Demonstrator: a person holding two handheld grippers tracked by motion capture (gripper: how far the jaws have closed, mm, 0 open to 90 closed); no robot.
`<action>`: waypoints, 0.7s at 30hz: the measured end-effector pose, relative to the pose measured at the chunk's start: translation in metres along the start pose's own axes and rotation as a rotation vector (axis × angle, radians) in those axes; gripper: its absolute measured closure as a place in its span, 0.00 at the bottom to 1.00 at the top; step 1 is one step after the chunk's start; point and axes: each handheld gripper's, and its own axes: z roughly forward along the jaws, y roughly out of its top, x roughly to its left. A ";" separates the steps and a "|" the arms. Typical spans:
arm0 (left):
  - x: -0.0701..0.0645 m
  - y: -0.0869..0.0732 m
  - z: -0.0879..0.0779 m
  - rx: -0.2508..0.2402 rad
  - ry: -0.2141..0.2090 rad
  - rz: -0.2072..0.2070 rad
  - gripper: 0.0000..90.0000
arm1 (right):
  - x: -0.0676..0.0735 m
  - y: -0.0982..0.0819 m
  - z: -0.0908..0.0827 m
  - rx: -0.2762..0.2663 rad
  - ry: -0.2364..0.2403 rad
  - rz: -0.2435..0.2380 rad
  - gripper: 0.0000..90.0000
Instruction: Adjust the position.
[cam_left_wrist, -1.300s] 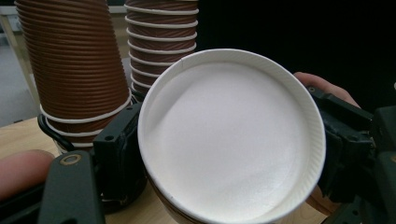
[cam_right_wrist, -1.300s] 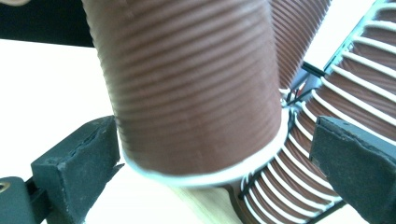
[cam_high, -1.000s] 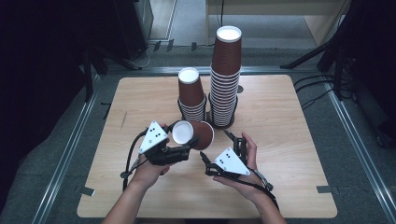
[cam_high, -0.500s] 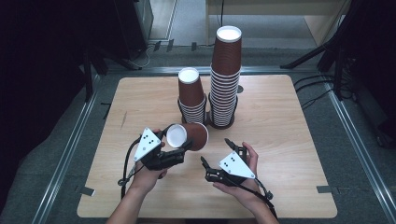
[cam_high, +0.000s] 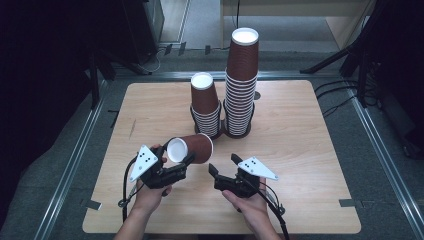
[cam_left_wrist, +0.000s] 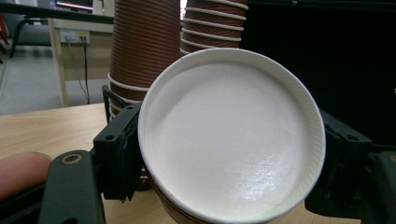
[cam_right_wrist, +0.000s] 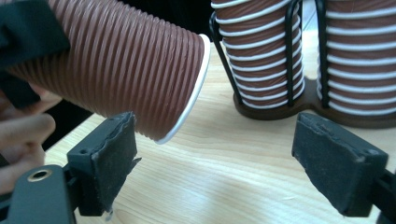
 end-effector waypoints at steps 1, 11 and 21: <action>0.001 -0.001 -0.001 -0.002 0.001 -0.005 0.26 | 0.001 0.000 0.001 0.003 0.001 0.020 0.15; 0.009 -0.002 -0.004 -0.016 0.011 -0.015 0.26 | 0.008 0.002 0.007 0.008 0.020 0.287 0.15; 0.003 -0.002 -0.001 -0.031 0.008 -0.015 0.26 | 0.007 0.009 0.006 0.001 0.104 0.587 0.15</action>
